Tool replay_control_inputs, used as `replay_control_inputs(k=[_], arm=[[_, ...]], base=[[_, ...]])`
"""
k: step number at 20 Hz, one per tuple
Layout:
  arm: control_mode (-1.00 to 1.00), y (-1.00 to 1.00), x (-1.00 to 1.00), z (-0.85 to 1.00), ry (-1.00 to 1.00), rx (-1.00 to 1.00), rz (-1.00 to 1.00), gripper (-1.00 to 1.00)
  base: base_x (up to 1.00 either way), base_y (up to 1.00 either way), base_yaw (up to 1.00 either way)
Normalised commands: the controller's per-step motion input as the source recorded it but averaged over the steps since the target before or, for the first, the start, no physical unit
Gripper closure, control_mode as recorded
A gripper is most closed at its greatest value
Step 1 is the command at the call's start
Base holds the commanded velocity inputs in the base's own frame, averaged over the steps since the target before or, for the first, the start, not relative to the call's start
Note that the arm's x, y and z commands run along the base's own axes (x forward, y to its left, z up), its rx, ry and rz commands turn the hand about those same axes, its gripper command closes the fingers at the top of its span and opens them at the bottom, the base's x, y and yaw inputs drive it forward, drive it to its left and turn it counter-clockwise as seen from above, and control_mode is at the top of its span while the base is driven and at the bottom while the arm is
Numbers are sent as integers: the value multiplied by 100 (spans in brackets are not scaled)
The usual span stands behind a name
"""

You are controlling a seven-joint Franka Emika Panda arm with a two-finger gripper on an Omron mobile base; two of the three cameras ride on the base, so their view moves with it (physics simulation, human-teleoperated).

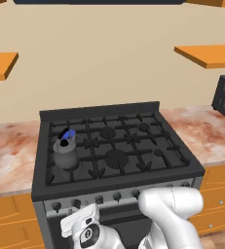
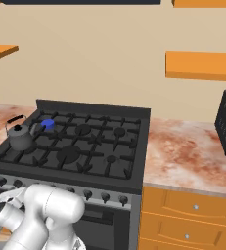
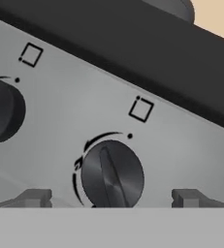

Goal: Turn off the rear left burner of the stove.

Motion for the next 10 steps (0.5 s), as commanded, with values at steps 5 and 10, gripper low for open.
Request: replay_control_inputs(k=[5, 10], arm=[[-100, 7, 8, -7, 0, 0, 0, -100], [-100, 14, 0, 0, 0, 0, 0, -100]], base=[[0, 0, 0], [0, 0, 0]])
